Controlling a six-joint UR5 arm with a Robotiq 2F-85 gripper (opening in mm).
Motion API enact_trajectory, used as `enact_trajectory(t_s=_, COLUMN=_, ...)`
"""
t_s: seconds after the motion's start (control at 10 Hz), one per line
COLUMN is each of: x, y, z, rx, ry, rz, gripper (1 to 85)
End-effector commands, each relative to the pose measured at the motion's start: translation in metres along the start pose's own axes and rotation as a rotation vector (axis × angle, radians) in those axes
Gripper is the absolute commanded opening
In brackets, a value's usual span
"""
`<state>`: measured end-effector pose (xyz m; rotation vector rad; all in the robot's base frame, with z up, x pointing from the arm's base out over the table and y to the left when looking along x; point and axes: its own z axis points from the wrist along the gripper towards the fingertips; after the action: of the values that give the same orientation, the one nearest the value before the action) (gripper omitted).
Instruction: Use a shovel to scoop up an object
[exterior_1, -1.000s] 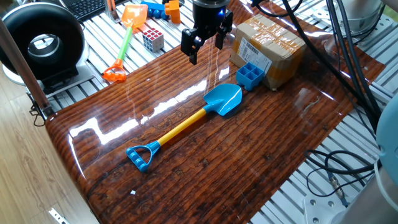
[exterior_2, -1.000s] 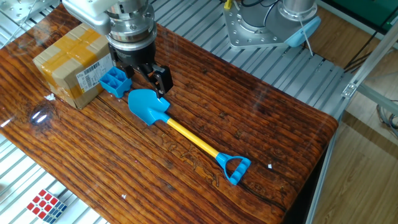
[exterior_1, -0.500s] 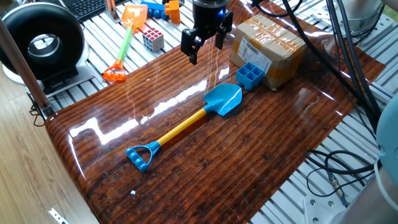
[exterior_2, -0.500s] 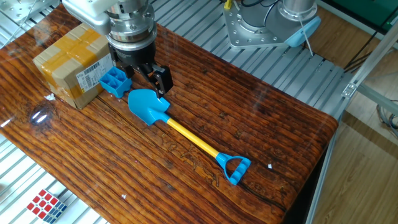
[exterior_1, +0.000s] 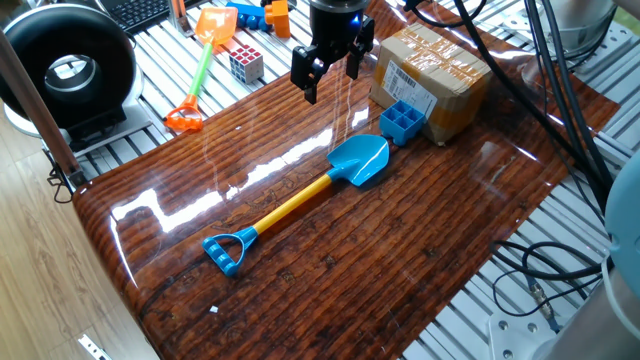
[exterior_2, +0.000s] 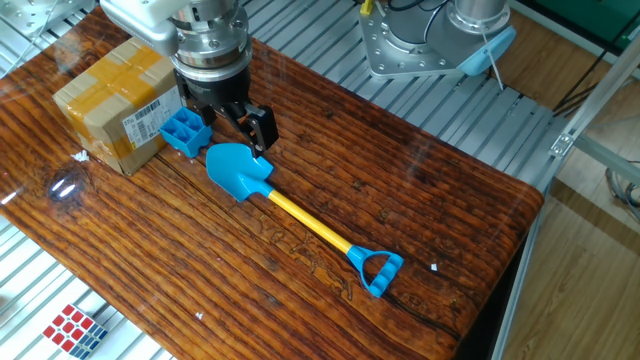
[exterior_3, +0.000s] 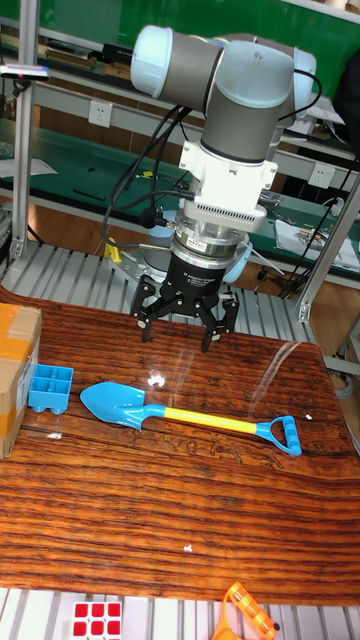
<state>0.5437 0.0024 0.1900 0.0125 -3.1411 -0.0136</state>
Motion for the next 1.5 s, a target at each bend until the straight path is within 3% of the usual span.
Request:
enact_trajectory(t_s=0.0, x=-0.001, y=0.006, z=0.001, rx=-0.014, ry=-0.005, rz=-0.073, gripper=46.7)
enact_trajectory(t_s=0.5, x=-0.002, y=0.008, z=0.003, rx=-0.018, ry=-0.012, rz=-0.07, gripper=46.3)
enact_trajectory(t_s=0.6, x=-0.002, y=0.013, z=0.004, rx=-0.038, ry=-0.013, rz=-0.069, gripper=46.3)
enact_trajectory(t_s=0.8, x=-0.002, y=0.018, z=0.011, rx=-0.062, ry=-0.015, rz=-0.163, gripper=46.3)
enact_trajectory(t_s=0.9, x=-0.001, y=0.032, z=0.011, rx=-0.118, ry=-0.026, rz=-0.19, gripper=46.7)
enact_trajectory(t_s=1.0, x=-0.003, y=0.028, z=0.013, rx=-0.104, ry=-0.044, rz=-0.244, gripper=46.7)
enact_trajectory(t_s=1.4, x=0.008, y=0.032, z=0.028, rx=-0.078, ry=-0.021, rz=-0.588, gripper=48.3)
